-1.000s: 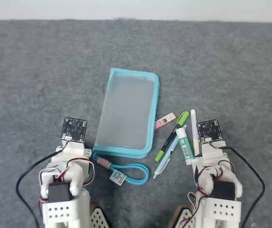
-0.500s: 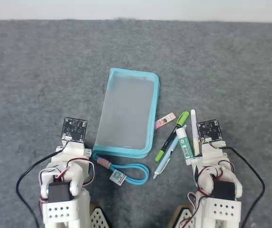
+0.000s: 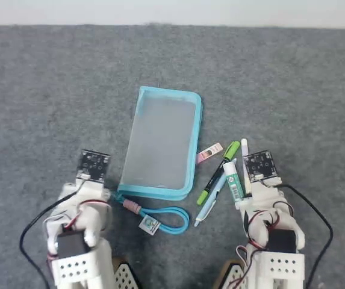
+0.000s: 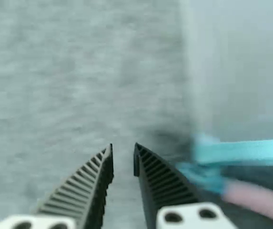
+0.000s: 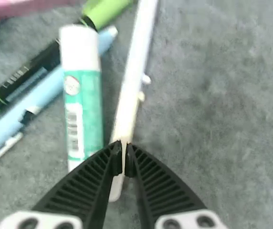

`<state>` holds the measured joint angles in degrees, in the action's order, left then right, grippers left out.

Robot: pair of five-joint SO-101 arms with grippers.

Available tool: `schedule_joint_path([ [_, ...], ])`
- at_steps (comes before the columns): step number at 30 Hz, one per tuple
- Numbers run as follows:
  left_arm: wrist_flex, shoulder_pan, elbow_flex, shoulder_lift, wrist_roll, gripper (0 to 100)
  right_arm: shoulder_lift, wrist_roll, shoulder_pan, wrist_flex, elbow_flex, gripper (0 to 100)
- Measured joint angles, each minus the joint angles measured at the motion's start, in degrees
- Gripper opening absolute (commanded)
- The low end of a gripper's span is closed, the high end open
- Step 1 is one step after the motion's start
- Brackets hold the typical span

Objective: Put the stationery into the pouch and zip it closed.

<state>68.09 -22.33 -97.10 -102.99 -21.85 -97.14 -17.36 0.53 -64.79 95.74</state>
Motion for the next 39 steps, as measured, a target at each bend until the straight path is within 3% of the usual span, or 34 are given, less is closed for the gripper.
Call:
schedule_joint_path([
  [4,-1.67,-10.37,0.0,0.0,-4.84,7,0.0,-1.93,0.62,4.4,0.0,0.9],
  [8,-2.29,-14.33,0.0,0.0,-4.92,7,0.0,-7.74,0.62,3.34,-5.36,0.9],
  [15,-2.73,-15.03,0.0,0.0,-4.92,7,14.07,-6.77,11.08,-2.81,-24.26,0.9],
  [26,-2.73,-15.03,0.0,0.0,-4.92,7,62.77,-1.93,44.66,-2.81,-46.07,0.9],
  [32,-2.73,-15.03,0.0,0.0,-4.92,7,72.88,-0.35,49.49,-2.46,-50.73,0.9],
  [39,-2.73,-15.03,0.0,0.0,-4.92,7,82.73,2.55,50.11,5.27,-52.57,0.9],
])
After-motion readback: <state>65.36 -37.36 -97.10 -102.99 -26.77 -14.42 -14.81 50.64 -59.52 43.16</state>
